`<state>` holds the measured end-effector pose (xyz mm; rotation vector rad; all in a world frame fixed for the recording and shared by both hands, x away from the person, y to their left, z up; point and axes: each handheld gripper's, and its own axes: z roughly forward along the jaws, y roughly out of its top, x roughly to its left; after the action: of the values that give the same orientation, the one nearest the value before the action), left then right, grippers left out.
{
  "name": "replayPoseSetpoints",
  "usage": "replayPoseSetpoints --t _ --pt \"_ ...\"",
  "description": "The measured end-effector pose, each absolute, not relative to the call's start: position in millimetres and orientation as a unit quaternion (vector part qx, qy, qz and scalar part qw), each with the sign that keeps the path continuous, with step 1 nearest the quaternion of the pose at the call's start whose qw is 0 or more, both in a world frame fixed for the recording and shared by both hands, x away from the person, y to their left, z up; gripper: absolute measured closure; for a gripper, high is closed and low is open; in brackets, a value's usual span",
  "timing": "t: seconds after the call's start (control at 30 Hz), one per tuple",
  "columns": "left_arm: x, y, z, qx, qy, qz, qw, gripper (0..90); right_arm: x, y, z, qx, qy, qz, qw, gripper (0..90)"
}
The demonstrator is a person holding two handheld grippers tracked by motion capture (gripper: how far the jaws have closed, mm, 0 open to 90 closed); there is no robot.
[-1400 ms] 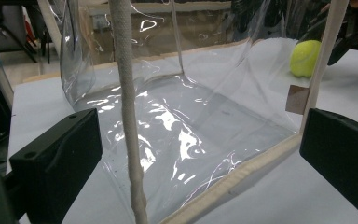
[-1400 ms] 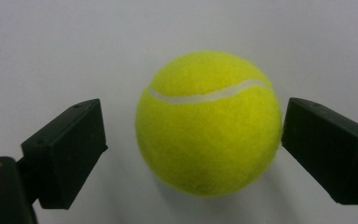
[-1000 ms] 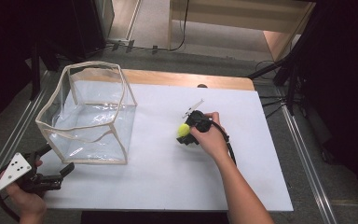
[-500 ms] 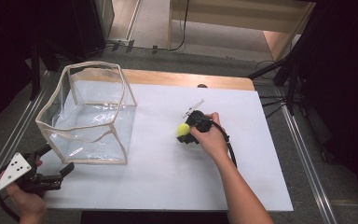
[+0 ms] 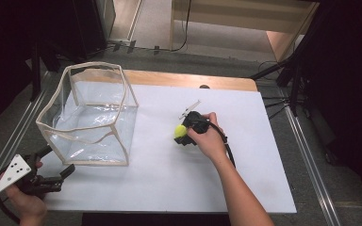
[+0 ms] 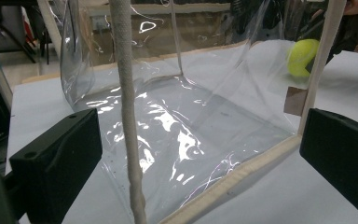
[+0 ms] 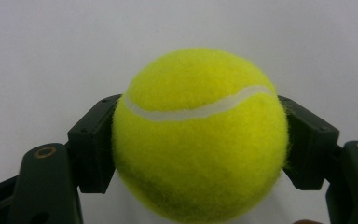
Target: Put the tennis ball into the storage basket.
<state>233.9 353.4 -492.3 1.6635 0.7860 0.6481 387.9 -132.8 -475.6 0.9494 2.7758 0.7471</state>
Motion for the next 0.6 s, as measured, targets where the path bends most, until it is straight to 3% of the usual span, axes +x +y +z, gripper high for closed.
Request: replayPoseSetpoints --t 0.6 --pt "234.0 354.6 -492.3 0.704 0.332 0.272 0.565 0.0 387.8 -99.2 -464.4 0.287 0.920 0.263 0.046 23.3"
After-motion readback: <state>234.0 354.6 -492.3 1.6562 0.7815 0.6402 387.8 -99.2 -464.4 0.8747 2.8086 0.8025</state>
